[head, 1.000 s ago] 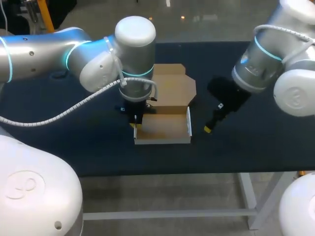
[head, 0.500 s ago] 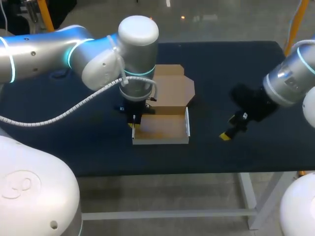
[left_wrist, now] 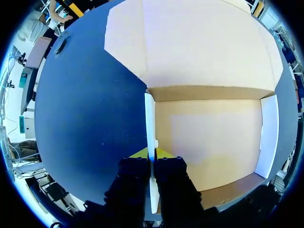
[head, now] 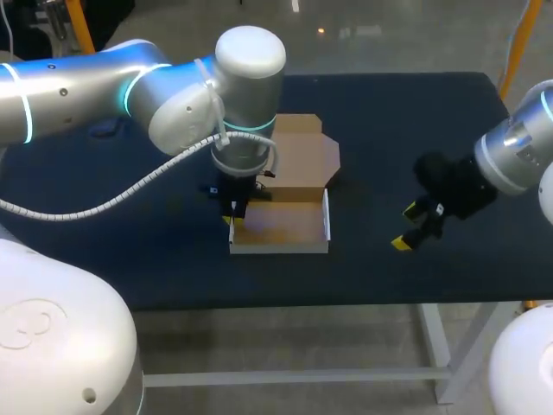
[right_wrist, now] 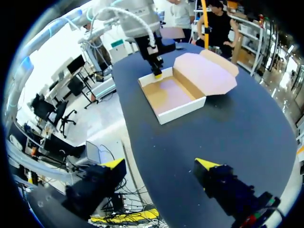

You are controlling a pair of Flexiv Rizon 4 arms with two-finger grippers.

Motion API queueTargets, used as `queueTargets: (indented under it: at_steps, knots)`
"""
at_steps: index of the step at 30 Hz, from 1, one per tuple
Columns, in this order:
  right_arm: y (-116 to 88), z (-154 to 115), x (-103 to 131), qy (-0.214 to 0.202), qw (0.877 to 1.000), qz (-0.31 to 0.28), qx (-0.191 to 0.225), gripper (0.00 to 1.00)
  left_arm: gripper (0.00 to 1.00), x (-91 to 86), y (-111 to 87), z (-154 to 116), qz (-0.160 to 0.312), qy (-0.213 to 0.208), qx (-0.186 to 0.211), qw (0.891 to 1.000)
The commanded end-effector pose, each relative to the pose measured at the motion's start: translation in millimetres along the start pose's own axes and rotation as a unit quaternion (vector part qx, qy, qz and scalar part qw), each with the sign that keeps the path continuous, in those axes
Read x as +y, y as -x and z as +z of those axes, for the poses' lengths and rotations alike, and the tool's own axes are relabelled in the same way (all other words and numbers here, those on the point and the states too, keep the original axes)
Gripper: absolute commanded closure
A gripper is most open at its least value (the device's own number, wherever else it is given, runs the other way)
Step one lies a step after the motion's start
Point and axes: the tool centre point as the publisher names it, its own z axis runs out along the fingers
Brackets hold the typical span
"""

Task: Assemble the packaging by folding the flat box into shape, placing the metal phone stand inside, and closing the box properly

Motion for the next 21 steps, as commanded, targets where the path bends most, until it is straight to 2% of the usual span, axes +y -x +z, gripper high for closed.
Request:
queueTargets:
  at_steps: [1,6,21]
  knots:
    - [-5,-7,-7,0.003,0.999,-0.032,0.011,0.00,1.00,-2.7,-0.4,1,-0.001,0.002,-0.007,1.000]
    - [-8,-12,-13,-0.001,0.998,-0.065,0.013,0.00,1.00,-4.3,1.8,3,-0.002,0.002,-0.026,1.000]
    - [-9,-12,-13,-0.009,0.997,-0.076,0.007,0.00,1.00,-6.4,6.7,12,0.003,-0.005,-0.118,0.993]
